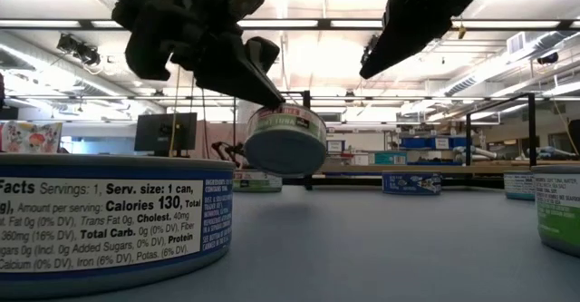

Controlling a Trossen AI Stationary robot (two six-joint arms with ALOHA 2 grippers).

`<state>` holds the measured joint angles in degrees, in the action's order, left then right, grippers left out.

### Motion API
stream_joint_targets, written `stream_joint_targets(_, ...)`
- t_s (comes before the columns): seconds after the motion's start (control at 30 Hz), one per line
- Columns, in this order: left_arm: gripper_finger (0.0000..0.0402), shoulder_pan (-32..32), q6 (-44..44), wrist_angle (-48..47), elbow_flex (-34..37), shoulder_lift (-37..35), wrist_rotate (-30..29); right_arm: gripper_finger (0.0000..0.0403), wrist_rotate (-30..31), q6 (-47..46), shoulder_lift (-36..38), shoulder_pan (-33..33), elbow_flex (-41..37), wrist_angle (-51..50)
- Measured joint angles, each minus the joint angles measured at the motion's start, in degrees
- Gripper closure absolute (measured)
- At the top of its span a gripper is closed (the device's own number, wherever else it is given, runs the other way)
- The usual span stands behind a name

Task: Stack canned seafood by type on shelf
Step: Put the middle right green tuna can on the shelf

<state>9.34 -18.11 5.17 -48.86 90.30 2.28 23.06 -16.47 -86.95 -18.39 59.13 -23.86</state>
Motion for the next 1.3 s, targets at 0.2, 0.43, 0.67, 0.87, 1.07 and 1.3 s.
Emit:
stream_joint_targets(0.2,0.0401,-1.1,0.8,0.1,0.0,0.0,0.2,0.0286,3.9,4.8,-7.0,-1.9,0.0,7.0)
stream_joint_targets(0.43,0.0401,-1.8,2.2,0.1,0.0,0.0,0.5,0.0196,14.9,10.7,-12.7,-4.7,0.0,14.5)
stream_joint_targets(0.67,0.0401,-2.6,3.1,1.8,-0.1,0.0,0.4,0.0134,19.6,15.6,-17.8,-5.2,0.0,20.5)
stream_joint_targets(0.87,0.0401,-3.0,3.5,2.8,-0.1,0.0,0.5,0.0118,24.9,19.7,-19.9,-5.2,0.0,22.6)
stream_joint_targets(1.07,0.0401,-3.0,3.6,3.9,-0.1,0.0,1.0,0.0153,23.7,21.7,-19.9,-4.9,0.0,25.0)
stream_joint_targets(1.3,0.0401,-3.1,5.4,4.7,-0.2,0.0,2.8,0.0252,20.2,22.8,-19.9,-4.4,0.0,25.9)
